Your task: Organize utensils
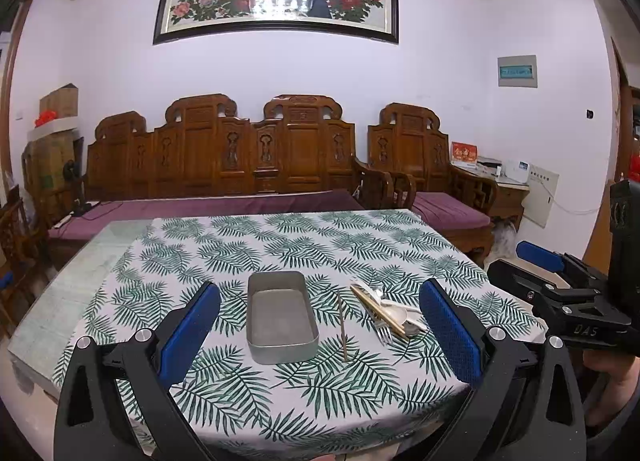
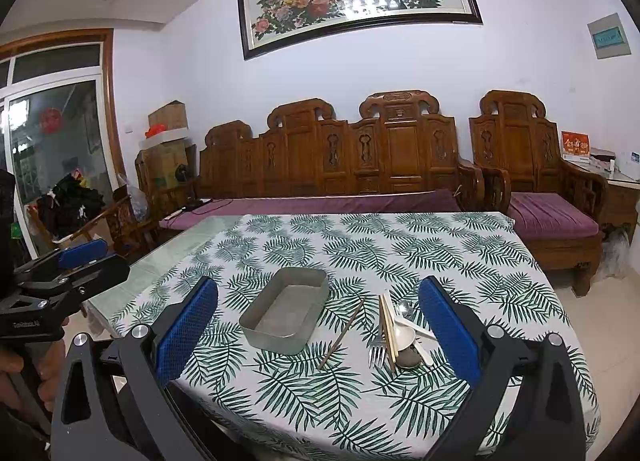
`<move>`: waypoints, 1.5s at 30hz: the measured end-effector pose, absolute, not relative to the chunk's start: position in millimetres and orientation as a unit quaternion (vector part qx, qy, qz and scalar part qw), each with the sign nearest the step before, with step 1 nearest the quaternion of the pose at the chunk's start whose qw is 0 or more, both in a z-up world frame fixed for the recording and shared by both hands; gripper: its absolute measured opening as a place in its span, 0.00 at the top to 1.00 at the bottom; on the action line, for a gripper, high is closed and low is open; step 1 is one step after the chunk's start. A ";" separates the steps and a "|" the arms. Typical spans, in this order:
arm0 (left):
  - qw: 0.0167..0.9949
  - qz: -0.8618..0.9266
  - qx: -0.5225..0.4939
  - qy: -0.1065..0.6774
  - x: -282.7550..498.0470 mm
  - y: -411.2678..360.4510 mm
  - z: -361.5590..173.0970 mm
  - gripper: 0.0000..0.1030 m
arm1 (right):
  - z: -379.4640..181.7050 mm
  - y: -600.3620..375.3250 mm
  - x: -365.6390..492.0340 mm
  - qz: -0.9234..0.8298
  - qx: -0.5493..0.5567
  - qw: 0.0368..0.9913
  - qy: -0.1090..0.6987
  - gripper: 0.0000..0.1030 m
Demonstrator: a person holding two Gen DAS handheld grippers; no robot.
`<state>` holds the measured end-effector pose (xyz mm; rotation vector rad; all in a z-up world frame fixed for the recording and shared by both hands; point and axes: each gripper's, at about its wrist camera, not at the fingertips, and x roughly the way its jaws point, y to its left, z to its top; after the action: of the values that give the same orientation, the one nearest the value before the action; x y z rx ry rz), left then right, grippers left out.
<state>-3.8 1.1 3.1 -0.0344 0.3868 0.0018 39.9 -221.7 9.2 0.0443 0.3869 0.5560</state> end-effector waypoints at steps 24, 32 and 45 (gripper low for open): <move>0.981 0.001 -0.015 0.194 -2.3 -1.0 2.0 0.06 | 6.0 -220.1 41.1 0.273 0.023 0.943 0.191 0.02; 0.981 0.001 -0.016 0.194 -3.0 -1.9 1.5 0.06 | 5.8 -220.1 41.0 0.273 0.024 0.943 0.191 0.02; 0.981 0.000 -0.016 0.193 -3.7 -2.4 1.6 0.06 | 6.0 -218.9 41.7 0.273 0.024 0.943 0.190 0.02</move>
<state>-3.7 -2.4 1.6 -0.0319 0.3887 0.0001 41.7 -218.9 6.0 0.0489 0.3884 0.5562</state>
